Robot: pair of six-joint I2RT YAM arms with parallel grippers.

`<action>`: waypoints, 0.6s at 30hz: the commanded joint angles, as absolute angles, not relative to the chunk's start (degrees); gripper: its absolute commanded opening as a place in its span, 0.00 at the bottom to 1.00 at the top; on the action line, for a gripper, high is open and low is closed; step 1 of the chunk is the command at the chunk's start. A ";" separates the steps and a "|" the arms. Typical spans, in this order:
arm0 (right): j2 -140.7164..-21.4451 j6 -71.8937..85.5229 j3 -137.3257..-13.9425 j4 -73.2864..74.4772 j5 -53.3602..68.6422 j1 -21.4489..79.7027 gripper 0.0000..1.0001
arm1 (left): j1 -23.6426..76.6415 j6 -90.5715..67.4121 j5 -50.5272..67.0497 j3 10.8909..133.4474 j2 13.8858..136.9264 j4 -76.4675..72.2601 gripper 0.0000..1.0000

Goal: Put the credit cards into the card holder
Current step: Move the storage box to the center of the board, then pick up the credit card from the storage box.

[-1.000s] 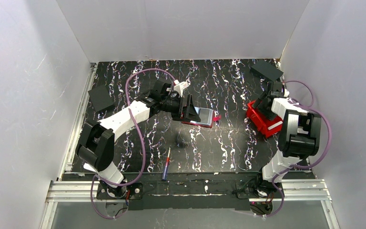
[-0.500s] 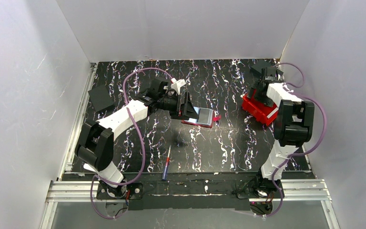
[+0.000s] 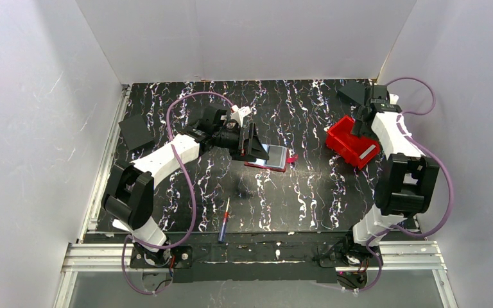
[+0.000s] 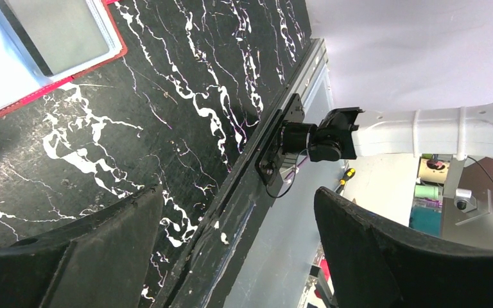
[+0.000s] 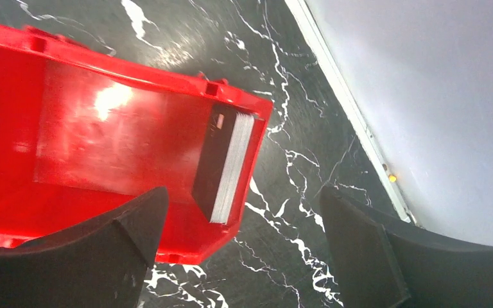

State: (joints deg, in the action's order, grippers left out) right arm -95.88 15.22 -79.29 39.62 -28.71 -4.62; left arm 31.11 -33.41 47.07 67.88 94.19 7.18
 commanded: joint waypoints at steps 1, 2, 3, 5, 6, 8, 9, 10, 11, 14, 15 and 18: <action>-95.31 17.70 -75.24 36.46 -31.57 -4.85 0.96 | 30.94 -34.07 49.63 68.42 93.42 5.96 0.86; -95.62 17.97 -74.78 35.54 -32.01 -4.81 0.96 | 30.94 -34.15 49.73 68.36 93.38 5.83 0.87; -96.04 18.26 -74.39 34.74 -32.81 -4.83 0.95 | 30.95 -34.26 49.74 68.21 93.39 5.55 0.87; -96.93 18.53 -73.91 33.98 -34.58 -4.88 0.93 | 30.94 -34.51 49.81 68.10 93.36 5.31 0.87; -97.31 18.50 -73.70 33.67 -34.77 -4.86 0.91 | 30.94 -34.66 49.95 68.10 93.37 5.16 0.87; -97.91 18.29 -73.21 32.78 -34.80 -4.86 0.87 | 30.94 -34.69 50.09 67.96 93.38 4.92 0.87; -98.21 18.16 -72.99 32.32 -34.93 -4.87 0.85 | 30.98 -34.71 50.17 68.10 93.42 4.92 0.88; -98.58 18.13 -72.83 31.62 -34.95 -4.85 0.85 | 30.94 -34.84 50.25 68.11 93.57 4.86 0.88; -98.98 18.13 -72.86 31.29 -34.90 -4.82 0.85 | 30.95 -35.03 50.39 68.11 93.70 4.72 0.88; -101.09 18.38 -73.40 31.56 -34.33 -4.80 0.82 | 30.94 -35.76 50.98 67.80 94.03 3.70 0.88; -101.70 18.63 -73.59 31.72 -34.50 -4.77 0.81 | 30.94 -35.98 51.16 67.76 94.02 3.45 0.88; -102.75 19.09 -73.42 31.72 -35.01 -4.80 0.79 | 30.94 -36.12 51.33 67.61 94.03 3.27 0.88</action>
State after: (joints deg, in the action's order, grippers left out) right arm -101.30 17.85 -73.19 32.91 -33.06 -4.84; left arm 31.14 -35.81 49.15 67.88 94.26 4.40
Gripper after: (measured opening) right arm 0.804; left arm 0.875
